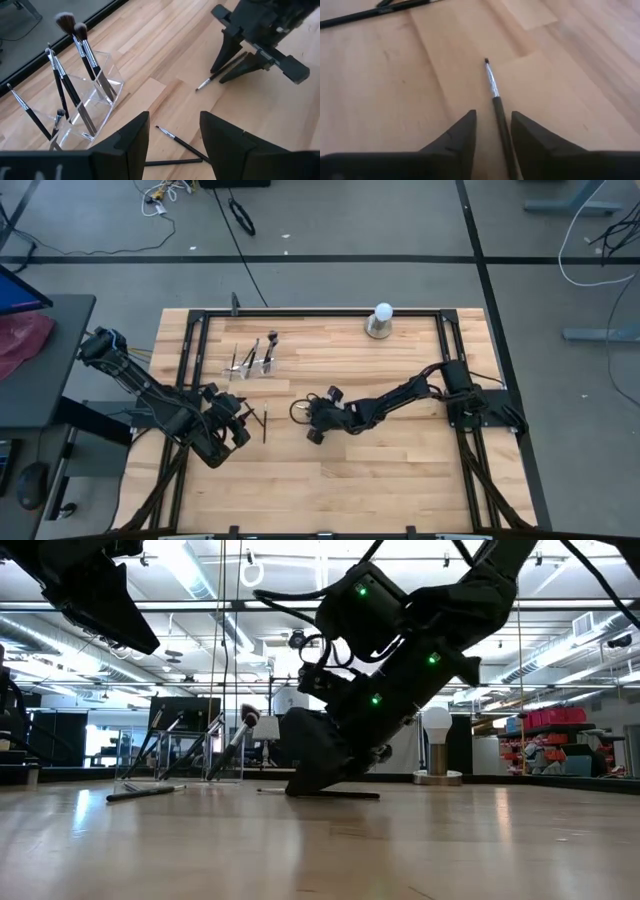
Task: Put items in baskets/containers
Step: Put the black eyeshadow brush into the middle section of the transparent organizer
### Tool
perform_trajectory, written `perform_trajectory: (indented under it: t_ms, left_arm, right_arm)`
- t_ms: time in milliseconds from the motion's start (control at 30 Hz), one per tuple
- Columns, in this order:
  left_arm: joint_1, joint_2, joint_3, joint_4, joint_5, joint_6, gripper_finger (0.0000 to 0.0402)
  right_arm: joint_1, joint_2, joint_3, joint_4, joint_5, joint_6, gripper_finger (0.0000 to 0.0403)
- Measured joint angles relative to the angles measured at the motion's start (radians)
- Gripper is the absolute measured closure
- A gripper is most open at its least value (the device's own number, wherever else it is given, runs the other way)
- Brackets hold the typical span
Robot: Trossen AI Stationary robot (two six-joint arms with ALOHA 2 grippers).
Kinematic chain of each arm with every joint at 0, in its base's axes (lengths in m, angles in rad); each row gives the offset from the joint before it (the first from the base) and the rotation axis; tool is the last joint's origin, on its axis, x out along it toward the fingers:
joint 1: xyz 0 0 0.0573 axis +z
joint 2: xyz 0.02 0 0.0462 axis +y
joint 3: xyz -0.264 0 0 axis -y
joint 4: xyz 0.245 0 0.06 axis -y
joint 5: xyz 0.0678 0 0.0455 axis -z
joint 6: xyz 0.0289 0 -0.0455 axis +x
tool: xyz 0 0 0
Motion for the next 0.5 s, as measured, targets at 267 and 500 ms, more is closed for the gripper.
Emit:
perform_trajectory:
  t_ms: [267,500]
  left_arm:
    - [0.000,0.000,0.000,0.002,0.001,0.013,0.0220]
    - [0.000,0.000,-0.015,0.083,-0.038,0.058,0.0220]
  right_arm:
    - [-0.050,-0.005,-0.029,0.076,-0.136,-0.216,0.0386]
    - [-0.040,-0.077,-0.187,0.228,-0.076,-0.148,0.0396]
